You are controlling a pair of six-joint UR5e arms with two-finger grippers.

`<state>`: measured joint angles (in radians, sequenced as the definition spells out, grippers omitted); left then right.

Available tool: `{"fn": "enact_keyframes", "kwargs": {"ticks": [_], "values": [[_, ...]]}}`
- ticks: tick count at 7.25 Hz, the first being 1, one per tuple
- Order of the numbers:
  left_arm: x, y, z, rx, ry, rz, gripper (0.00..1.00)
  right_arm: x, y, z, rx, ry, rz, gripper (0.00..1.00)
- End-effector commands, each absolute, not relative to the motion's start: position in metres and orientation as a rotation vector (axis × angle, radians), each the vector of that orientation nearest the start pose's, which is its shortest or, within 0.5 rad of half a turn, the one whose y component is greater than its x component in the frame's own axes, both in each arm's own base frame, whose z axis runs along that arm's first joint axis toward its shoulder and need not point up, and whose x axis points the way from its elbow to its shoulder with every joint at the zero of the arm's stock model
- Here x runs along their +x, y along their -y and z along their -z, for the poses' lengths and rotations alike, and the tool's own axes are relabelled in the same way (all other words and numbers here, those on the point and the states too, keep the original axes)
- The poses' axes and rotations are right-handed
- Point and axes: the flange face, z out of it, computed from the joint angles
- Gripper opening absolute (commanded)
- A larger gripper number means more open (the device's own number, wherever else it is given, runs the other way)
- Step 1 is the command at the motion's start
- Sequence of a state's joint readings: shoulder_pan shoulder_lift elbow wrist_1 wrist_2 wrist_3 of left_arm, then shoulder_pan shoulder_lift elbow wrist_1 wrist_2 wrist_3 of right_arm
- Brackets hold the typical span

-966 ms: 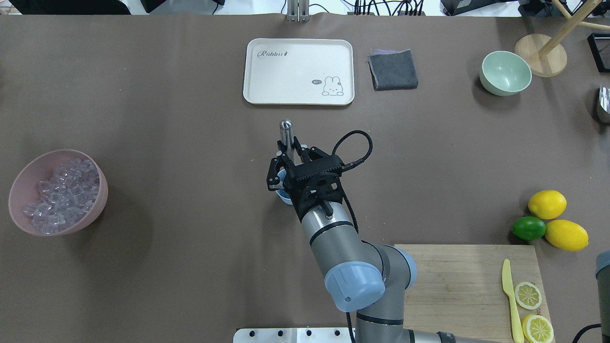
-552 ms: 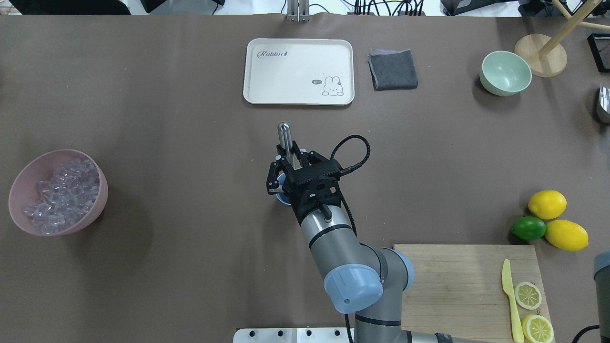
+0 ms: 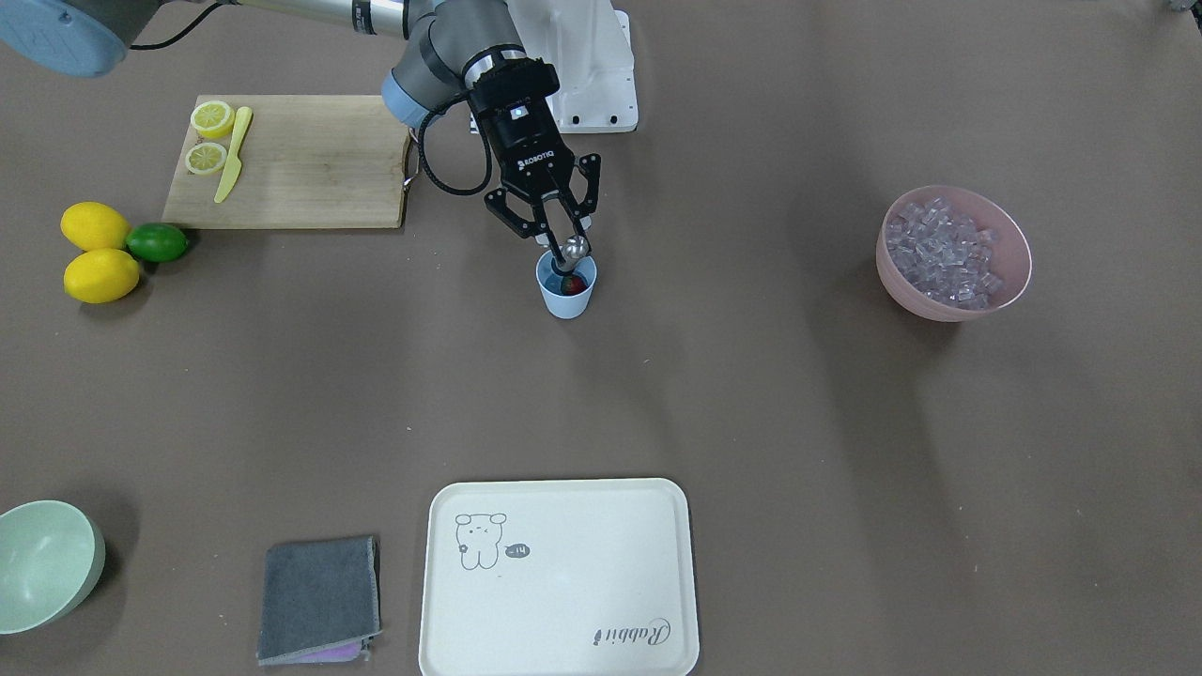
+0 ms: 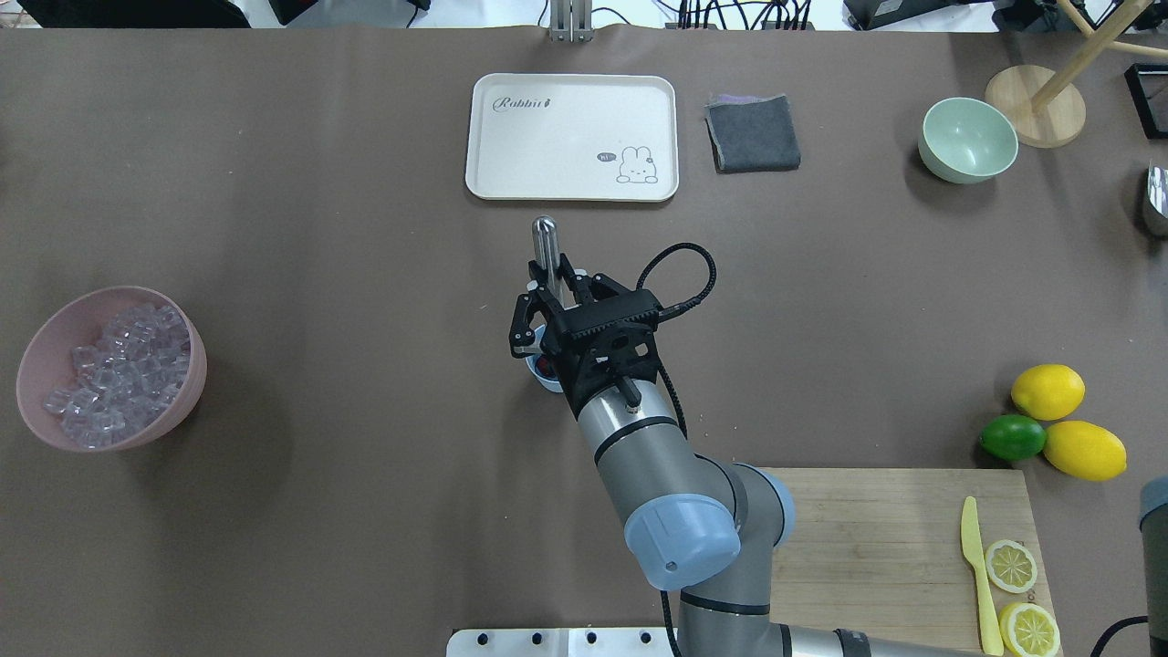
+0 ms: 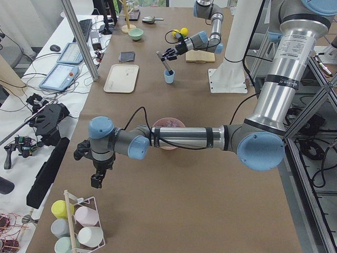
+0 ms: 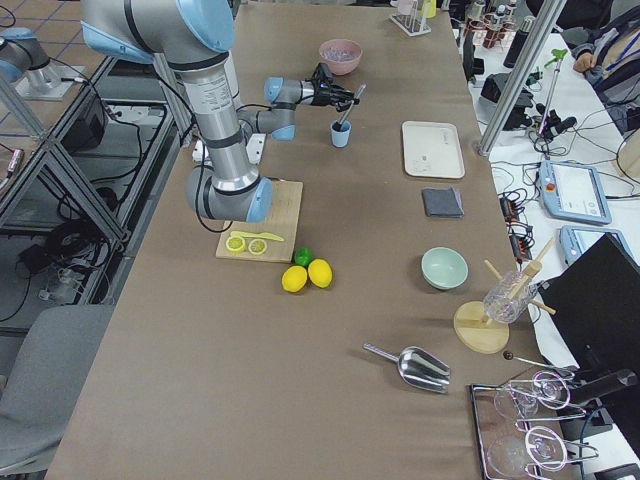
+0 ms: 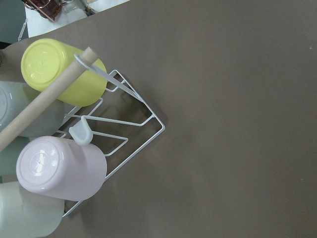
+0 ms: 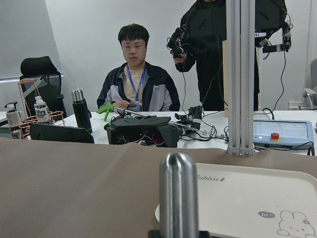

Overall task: Mash ice and strawberries in cup
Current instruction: 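Keep pressing the steel pestle down inside the blue cup with the right gripper, then lift the pestle out of the cup and carry it away from the cup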

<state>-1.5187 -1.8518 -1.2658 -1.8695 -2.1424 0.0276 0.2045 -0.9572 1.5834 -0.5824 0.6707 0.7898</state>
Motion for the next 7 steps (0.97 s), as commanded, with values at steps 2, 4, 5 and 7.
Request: {"fn": "enact_keyframes", "kwargs": {"ticks": [2, 4, 5, 7], "values": [[-0.046, 0.631, -0.634, 0.271, -0.574, -0.159, 0.98, -0.52, 0.345, -0.142, 1.338, 1.0, -0.28, 0.0], [-0.046, 0.628, -0.636, 0.283, -0.576, -0.164, 0.98, -0.501, 0.374, -0.145, 1.333, 1.018, -0.246, 0.0], [-0.046, 0.629, -0.634, 0.292, -0.576, -0.168, 0.98, -0.483, 0.394, -0.165, 1.316, 1.013, -0.223, 0.0], [-0.046, 0.631, -0.63, 0.315, -0.574, -0.175, 0.98, -0.444, 0.437, -0.226, 1.203, 1.025, -0.183, 0.0]]}}
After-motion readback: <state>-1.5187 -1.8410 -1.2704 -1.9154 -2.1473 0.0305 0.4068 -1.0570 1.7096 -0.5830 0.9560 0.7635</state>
